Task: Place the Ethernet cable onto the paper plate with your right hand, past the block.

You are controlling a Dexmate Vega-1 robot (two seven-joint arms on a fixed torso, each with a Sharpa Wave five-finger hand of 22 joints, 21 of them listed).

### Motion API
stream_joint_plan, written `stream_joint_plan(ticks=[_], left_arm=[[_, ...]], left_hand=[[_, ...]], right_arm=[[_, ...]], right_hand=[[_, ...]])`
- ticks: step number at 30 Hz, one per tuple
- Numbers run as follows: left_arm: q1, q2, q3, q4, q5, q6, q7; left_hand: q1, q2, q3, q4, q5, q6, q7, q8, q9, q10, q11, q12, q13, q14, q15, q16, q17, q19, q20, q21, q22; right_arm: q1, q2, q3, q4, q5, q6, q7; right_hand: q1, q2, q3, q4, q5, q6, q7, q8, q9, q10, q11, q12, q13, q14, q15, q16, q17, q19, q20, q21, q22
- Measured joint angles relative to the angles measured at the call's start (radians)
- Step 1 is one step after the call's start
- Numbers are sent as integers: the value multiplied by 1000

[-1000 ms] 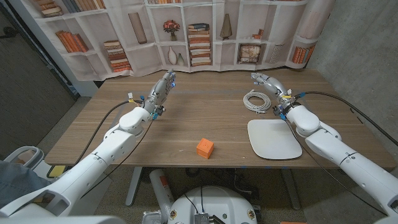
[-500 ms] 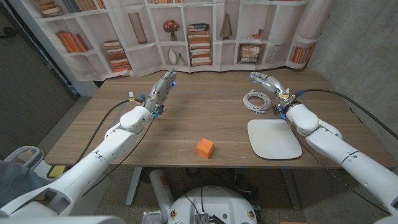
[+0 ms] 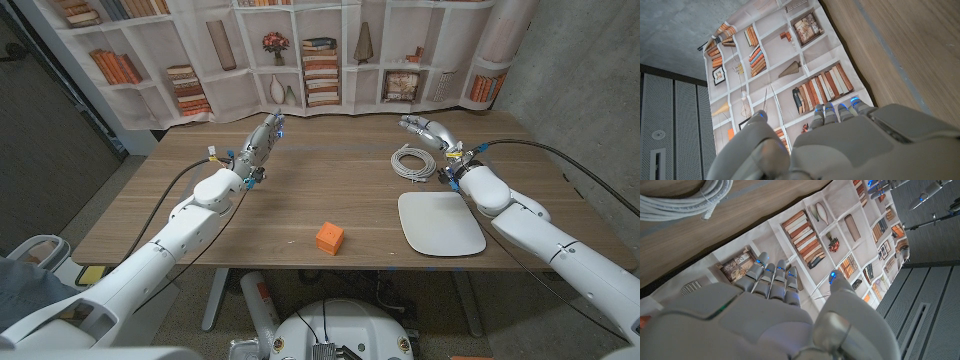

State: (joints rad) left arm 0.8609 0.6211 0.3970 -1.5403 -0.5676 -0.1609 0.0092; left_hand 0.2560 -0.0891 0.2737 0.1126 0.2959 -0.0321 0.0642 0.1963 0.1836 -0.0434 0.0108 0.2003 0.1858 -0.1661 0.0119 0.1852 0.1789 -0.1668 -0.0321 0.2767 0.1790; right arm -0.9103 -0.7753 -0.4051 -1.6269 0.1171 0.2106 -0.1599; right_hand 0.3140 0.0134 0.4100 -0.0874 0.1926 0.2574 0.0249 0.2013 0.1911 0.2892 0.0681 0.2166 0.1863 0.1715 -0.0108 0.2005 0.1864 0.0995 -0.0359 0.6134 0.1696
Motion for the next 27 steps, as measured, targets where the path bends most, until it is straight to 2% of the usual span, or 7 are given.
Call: stream_joint_plan(ticks=[27], left_arm=[[-7, 2, 5, 7, 2, 1, -14]], left_hand=[[0, 0, -8, 1, 0, 5, 5, 0, 0, 0, 0, 0, 0, 0, 0, 0, 0, 0, 0, -11, 0]], right_arm=[[-6, -37, -17, -83, -139, -109, -57]], right_hand=[[9, -1, 5, -11, 0, 4, -4, 0, 0, 0, 0, 0, 0, 0, 0, 0, 0, 0, 0, -8, 0]])
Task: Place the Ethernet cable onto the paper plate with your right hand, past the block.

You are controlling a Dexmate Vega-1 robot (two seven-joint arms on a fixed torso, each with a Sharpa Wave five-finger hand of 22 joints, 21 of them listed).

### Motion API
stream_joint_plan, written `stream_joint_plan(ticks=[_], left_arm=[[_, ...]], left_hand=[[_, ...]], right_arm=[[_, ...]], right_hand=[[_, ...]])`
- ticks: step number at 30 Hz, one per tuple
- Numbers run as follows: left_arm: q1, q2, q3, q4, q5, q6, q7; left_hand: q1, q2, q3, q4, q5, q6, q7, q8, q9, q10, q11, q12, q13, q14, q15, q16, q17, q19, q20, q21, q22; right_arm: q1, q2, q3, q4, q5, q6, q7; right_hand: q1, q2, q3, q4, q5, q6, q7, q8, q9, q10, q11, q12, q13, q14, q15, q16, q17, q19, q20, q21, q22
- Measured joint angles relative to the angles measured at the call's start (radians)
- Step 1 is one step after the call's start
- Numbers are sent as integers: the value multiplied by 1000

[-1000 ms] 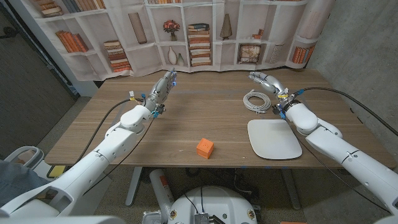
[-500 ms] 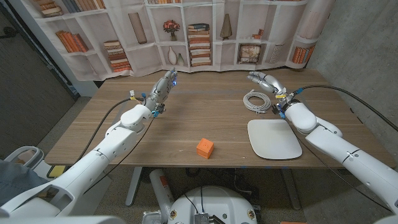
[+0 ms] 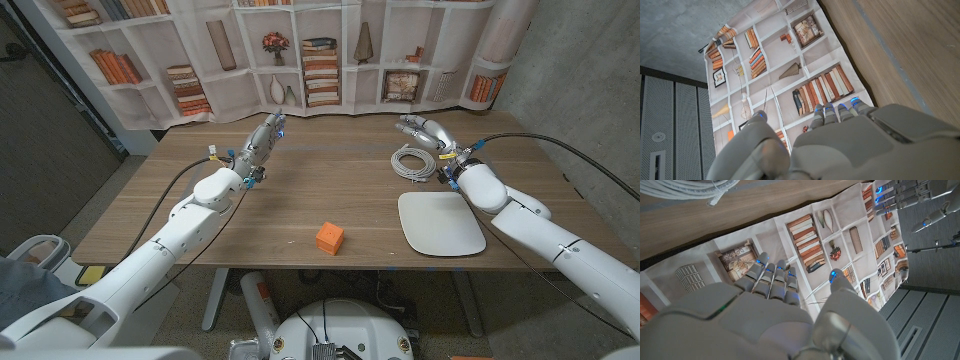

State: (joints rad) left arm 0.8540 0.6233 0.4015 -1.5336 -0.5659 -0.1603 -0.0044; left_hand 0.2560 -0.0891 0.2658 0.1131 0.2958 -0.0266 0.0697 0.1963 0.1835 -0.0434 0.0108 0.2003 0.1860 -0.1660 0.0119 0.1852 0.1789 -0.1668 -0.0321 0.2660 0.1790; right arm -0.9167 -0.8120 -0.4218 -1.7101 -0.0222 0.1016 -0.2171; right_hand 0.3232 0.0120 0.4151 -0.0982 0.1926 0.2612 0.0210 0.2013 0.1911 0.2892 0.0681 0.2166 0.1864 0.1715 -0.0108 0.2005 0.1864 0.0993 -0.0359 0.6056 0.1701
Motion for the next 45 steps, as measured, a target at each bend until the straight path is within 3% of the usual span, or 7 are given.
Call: stream_joint_plan(ticks=[15, 29, 45], left_arm=[[-5, -2, 4, 5, 0, -2, -5], [-7, -4, 6, 6, 0, -2, -7], [-4, -4, 8, -7, 5, 1, 0]], left_hand=[[4, 4, 0, 0, 0, 0, 0, 0, 0, 0, 0, 0, 0, 0, 0, 0, 0, 0, 0, -4, 0], [4, 4, -4, -4, 0, 5, -6, 0, 0, 0, 0, 0, 0, 0, 0, 0, 0, 0, 0, -8, 0], [4, 4, -8, 0, 0, 5, -6, 0, 0, 0, 0, 0, 0, 0, 0, 0, 0, 0, 0, -8, 0]], right_arm=[[-1, -13, -11, -28, -57, -45, -15], [2, -26, -21, -55, -106, -90, -20], [1, -49, -25, -88, -146, -139, -17]], right_hand=[[5, 5, -3, -3, 0, 3, -3, 0, 0, 6, -6, 0, 0, 0, 0, 0, 0, 5, -5, -10, 0], [25, 7, 1, -23, 0, -1, -7, 0, 0, 0, -11, 0, 0, 4, -4, 0, -5, 9, -2, -14, 0], [31, 12, 1, -23, 0, -1, -7, 0, 0, 1, -20, 0, 0, 31, -13, 8, 2, 34, -5, -29, 0]])
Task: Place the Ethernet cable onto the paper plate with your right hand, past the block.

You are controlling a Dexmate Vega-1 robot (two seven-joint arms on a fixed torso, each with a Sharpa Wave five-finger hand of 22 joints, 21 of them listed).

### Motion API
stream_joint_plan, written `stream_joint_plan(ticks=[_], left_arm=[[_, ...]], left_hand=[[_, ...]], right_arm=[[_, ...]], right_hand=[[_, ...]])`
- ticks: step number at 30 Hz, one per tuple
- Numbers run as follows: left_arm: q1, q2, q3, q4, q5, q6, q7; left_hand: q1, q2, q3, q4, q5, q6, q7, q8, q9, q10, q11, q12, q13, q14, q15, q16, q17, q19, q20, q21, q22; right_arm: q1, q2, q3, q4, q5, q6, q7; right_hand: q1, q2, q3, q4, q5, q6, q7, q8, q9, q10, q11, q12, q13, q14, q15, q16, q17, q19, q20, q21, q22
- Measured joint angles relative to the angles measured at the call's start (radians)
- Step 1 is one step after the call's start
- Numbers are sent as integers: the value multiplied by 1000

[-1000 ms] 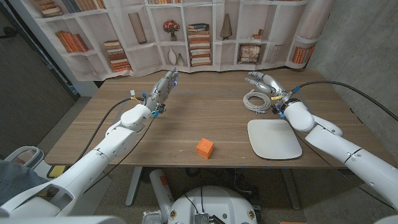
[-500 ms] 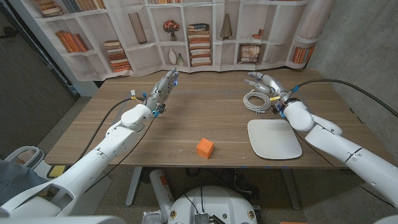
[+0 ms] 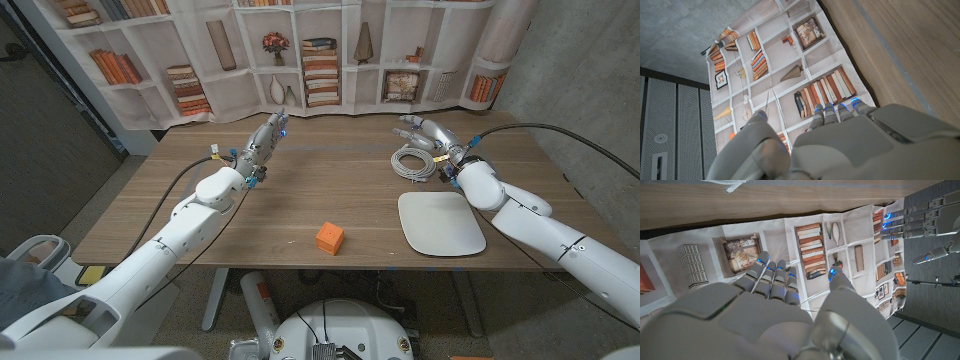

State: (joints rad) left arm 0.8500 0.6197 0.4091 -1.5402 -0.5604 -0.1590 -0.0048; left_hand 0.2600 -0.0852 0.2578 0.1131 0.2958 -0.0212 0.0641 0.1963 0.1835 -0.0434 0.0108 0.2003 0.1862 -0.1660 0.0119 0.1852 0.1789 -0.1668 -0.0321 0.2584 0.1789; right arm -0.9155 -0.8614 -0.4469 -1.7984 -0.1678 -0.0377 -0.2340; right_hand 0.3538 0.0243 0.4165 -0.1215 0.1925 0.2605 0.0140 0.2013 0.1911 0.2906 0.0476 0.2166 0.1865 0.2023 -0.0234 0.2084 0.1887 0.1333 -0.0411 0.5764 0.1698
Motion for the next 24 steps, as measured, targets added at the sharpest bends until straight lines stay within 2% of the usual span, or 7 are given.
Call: stream_joint_plan(ticks=[14, 16, 19, 24], left_arm=[[9, 4, 0, -14, 1, 5, 6], [9, 4, 0, -15, 1, 7, 7], [11, 7, 0, -20, 2, 9, 9], [12, 9, 0, -25, 3, 12, 10]], left_hand=[[0, 0, -4, -4, 0, 0, 0, 0, 0, 0, 0, 0, 0, 0, 0, 0, 0, 0, 0, -7, 0], [0, 0, -4, -4, 0, 0, 0, 0, 0, 0, 0, 0, 0, 0, 0, 0, 0, 0, 0, -7, 0], [0, 0, -4, -4, 0, 0, 0, 0, 0, 0, 0, 0, 0, 0, 0, 0, 0, 0, 0, -10, 0], [0, 0, -4, -4, 0, 0, 0, 0, 0, 0, 0, 0, 0, 0, 0, 0, 0, 0, 0, -11, 0]], right_arm=[[2, -21, -11, -27, -27, -38, 32], [4, -24, -14, -32, -31, -43, 38], [6, -28, -16, -37, -35, -50, 45], [8, -33, -19, -44, -41, -63, 57]], right_hand=[[22, -4, 3, -12, 0, -20, -20, -7, 0, -20, -1, -8, 0, -2, 9, -7, -3, 0, 0, -8, 0], [23, -5, 3, -12, 0, -20, -20, -7, 0, -23, -4, -8, 0, -2, 17, -7, -3, 3, 11, -15, 0], [27, -9, 2, -13, 0, -27, -42, -7, 0, -33, -3, -8, 0, -10, 30, -7, -3, -1, 40, -24, 0], [32, -14, 0, -14, 0, -35, -58, -7, 2, -44, -14, -14, 2, -18, 50, -13, -3, -8, 79, -39, 0]])
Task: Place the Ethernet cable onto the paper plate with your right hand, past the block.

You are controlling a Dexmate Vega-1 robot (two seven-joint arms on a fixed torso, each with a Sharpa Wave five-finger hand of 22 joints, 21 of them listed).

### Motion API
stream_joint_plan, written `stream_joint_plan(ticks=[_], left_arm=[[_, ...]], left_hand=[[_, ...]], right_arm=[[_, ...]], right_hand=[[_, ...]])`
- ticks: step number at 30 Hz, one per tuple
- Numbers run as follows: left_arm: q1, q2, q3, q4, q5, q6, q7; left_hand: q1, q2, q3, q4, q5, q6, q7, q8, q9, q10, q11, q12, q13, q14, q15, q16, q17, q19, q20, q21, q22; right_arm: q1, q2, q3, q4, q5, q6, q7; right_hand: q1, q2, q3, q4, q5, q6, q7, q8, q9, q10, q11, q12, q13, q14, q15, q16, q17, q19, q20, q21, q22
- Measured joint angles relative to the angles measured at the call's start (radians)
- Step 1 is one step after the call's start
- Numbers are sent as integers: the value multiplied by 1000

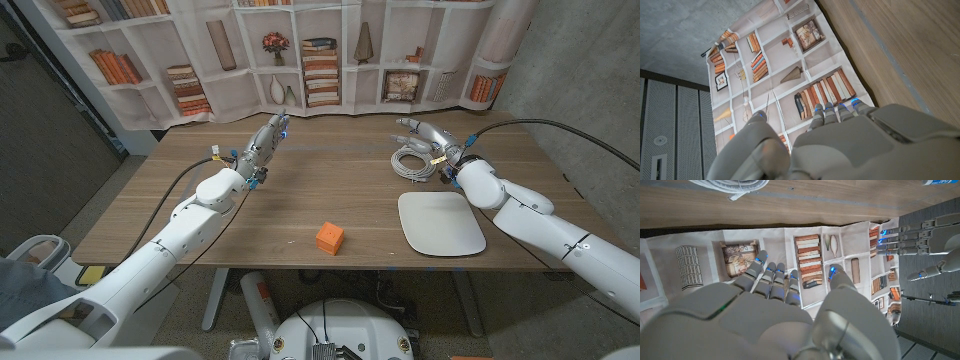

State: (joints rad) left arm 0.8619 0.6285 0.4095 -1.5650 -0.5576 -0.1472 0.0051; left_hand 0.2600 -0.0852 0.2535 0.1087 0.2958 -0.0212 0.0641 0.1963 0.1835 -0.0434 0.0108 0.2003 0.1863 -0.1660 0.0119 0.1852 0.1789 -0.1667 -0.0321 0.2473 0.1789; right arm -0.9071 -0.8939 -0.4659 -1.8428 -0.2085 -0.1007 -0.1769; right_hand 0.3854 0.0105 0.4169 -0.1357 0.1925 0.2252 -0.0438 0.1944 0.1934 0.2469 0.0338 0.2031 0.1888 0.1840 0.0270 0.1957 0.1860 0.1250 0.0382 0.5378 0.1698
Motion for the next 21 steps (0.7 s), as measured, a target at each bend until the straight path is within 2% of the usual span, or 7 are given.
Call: stream_joint_plan(ticks=[4, 10, 15, 21], left_arm=[[0, 0, 0, -1, 0, 1, 0], [0, 0, 0, -2, 1, 5, 0], [0, 0, 2, -5, 2, 7, 0], [-1, 0, 4, -7, 3, 8, 0]], left_hand=[[0, 0, -3, 3, 0, 0, 0, 0, 0, 0, 0, 0, 0, 0, 0, 0, 0, 0, 0, 0, 0], [0, 0, -3, 3, 0, 0, 0, 0, 0, 0, 0, 0, 0, 0, 0, 0, 0, -5, 5, 0, 0], [0, 0, -3, 3, 0, 0, 0, 0, 0, 0, 0, 0, 0, 0, 0, 0, 0, -5, 5, 0, 0], [5, 5, -6, 0, 0, 0, 0, 0, 0, 0, 0, 0, 0, 0, 0, 0, 0, -5, 5, 0, 0]], right_arm=[[2, -4, -3, -5, -3, -7, 7], [4, -8, -8, -10, -10, -20, 16], [5, -14, -13, -19, -20, -38, 24], [6, -19, -17, -30, -33, -63, 35]], right_hand=[[0, 0, 0, 0, 0, -7, -10, 0, 0, -9, -9, 0, 0, -7, 7, -4, 0, -18, 26, -12, 0], [7, 1, 3, -4, 0, -11, -14, 0, 0, -15, -15, 0, 0, -9, 9, -4, 0, -19, 37, -20, 0], [28, -8, 4, -18, 0, -15, -25, 0, 0, -26, -16, 0, 0, -18, 36, -7, -5, -23, 70, -34, 0], [46, -14, 4, -24, 0, -20, -30, 0, 0, -38, -17, 0, 0, -18, 54, -7, -5, -24, 93, -43, 0]])
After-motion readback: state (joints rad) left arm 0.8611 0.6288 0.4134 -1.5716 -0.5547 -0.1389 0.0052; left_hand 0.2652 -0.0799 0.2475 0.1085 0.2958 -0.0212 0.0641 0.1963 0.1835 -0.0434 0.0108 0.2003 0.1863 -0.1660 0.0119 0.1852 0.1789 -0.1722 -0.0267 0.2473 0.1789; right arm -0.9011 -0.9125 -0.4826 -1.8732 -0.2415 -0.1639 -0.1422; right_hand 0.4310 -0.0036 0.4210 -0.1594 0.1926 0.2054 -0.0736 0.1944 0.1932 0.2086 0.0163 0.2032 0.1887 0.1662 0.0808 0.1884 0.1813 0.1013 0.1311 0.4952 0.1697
